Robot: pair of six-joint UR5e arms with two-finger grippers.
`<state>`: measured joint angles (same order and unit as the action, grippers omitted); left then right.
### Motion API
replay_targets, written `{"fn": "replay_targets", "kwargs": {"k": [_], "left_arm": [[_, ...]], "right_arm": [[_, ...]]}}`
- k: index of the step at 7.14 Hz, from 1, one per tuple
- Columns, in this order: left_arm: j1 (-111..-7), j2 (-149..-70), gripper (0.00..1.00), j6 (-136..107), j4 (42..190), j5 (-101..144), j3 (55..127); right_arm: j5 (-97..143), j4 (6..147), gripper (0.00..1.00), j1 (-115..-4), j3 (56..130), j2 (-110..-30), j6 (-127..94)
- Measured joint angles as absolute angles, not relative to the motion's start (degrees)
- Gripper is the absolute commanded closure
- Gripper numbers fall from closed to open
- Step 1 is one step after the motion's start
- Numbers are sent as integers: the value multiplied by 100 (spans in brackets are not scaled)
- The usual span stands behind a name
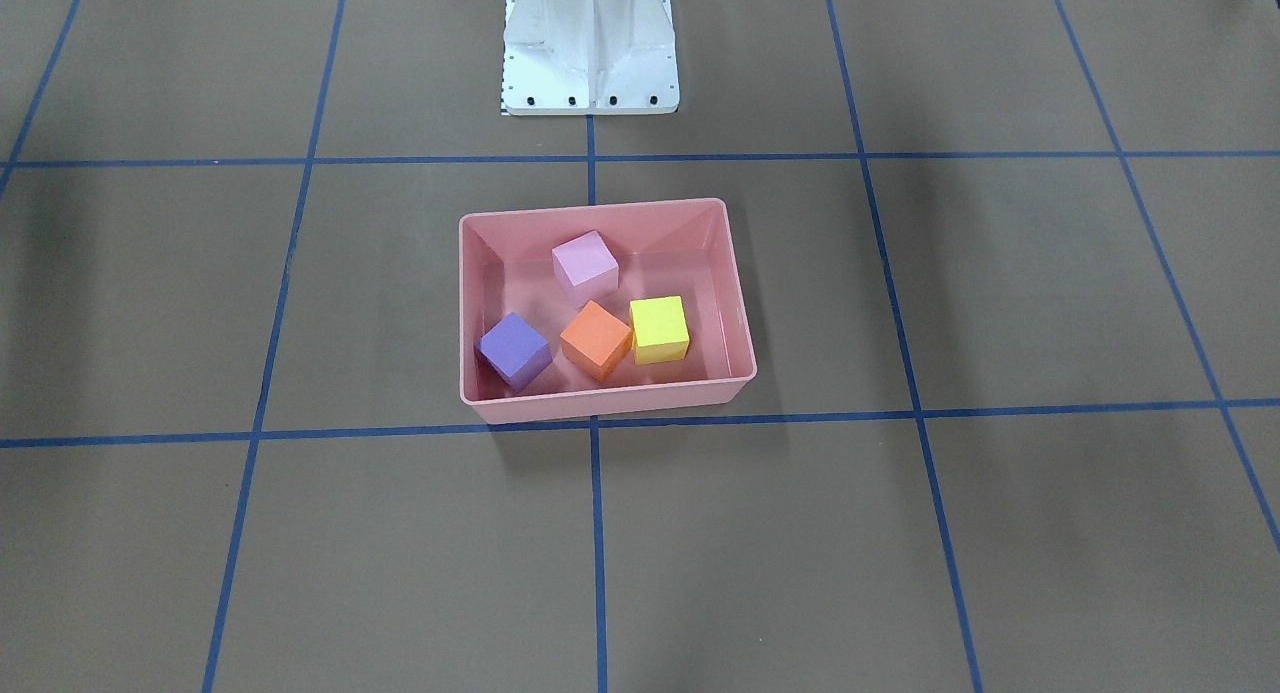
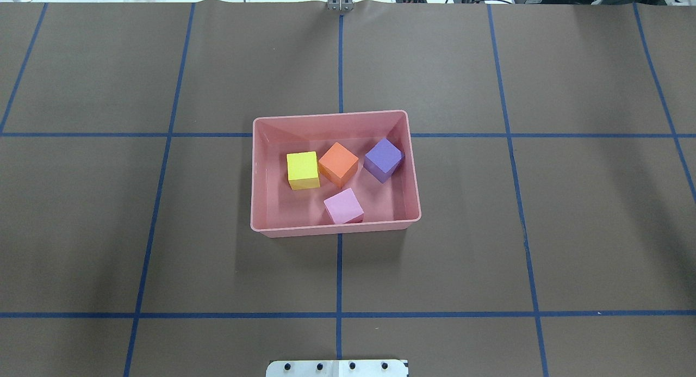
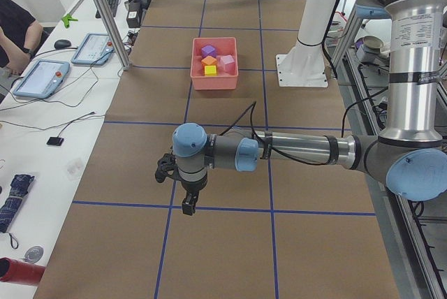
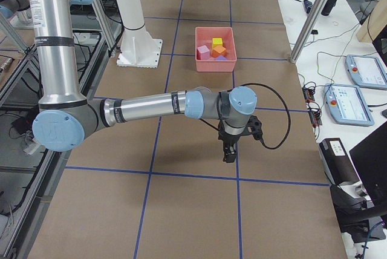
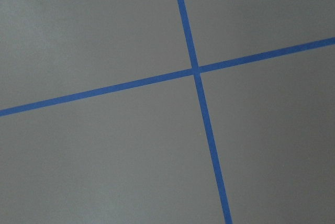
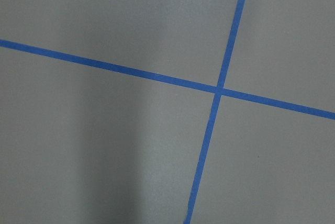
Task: Place blocks into pink bin with both arms
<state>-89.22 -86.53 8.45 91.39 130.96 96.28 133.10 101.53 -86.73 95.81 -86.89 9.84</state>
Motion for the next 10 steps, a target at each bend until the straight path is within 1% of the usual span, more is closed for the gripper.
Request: {"fn": "replay_targets", "kwargs": {"k": [2,4,7,10], "left_arm": [[-8915,-8647,0,820,9140,13101,9595],[-8913,-8650,0,789,9135,13104,9595],[-8912,-8682,0,775,9132,13105,9603],[-8912,-8723,0,773,9133,13105,9601]], "right_arm": [[13571,9642,0,-8788,9423,-9169,940],[13680,9184,0,-8803,9369,-9403,682],[13685,8960,0,-8841,9400,-9364,495],[13667,8928,0,-9143,9631,-9252,486]]}}
